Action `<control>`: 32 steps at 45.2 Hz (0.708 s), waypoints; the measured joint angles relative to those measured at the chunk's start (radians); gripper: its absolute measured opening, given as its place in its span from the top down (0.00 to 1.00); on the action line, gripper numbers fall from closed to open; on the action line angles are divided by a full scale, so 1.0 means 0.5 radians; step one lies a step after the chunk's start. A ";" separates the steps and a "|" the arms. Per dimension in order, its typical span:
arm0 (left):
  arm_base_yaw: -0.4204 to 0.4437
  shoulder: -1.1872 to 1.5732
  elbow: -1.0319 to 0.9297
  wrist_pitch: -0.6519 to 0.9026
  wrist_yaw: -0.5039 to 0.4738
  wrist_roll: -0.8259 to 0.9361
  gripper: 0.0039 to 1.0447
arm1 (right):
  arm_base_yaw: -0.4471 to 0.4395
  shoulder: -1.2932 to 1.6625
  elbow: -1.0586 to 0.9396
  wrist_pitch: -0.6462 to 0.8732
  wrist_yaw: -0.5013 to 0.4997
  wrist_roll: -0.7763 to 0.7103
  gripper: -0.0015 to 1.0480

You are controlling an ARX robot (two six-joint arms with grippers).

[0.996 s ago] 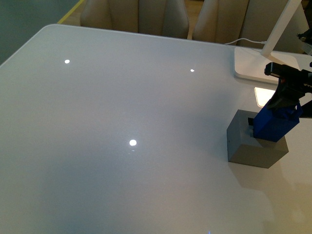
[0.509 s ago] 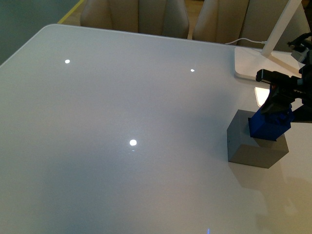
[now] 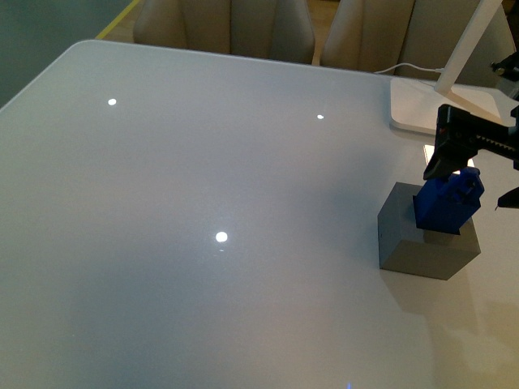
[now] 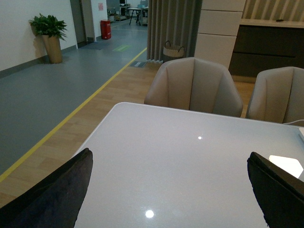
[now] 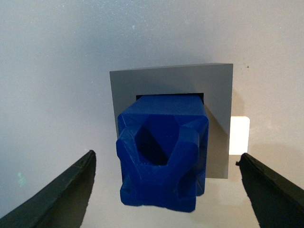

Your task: Insert blue part into gray base

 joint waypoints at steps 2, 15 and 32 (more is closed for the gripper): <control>0.000 0.000 0.000 0.000 0.000 0.000 0.07 | -0.007 -0.037 -0.018 0.005 -0.012 -0.001 0.08; 0.000 0.000 0.000 0.000 -0.001 0.000 0.07 | -0.023 -0.578 -0.343 0.351 0.048 -0.038 0.09; 0.000 0.000 0.000 0.000 0.000 0.000 0.07 | -0.034 -0.884 -1.353 2.650 0.244 -0.549 0.50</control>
